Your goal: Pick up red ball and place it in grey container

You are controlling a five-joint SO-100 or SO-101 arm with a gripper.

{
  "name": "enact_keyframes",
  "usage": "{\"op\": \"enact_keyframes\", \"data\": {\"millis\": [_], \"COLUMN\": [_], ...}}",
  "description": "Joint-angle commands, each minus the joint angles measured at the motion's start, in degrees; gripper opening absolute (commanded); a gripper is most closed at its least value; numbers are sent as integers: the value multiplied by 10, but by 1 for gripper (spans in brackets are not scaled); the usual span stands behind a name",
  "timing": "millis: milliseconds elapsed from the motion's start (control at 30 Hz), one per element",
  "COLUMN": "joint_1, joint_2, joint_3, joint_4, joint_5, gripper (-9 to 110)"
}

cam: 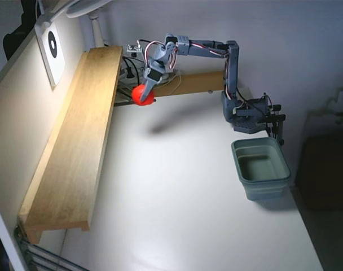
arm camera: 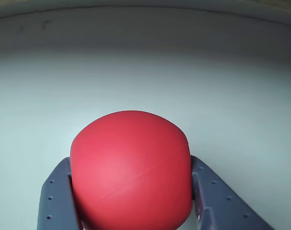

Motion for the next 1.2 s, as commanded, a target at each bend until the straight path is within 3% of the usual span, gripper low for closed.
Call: {"op": "enact_keyframes", "data": {"millis": [0, 1167], "joint_1": [-37, -630], "joint_2": [12, 12], "joint_3": [-22, -22], "joint_4": [9, 9], "joint_5": [1, 1], "gripper": [23, 23]}}
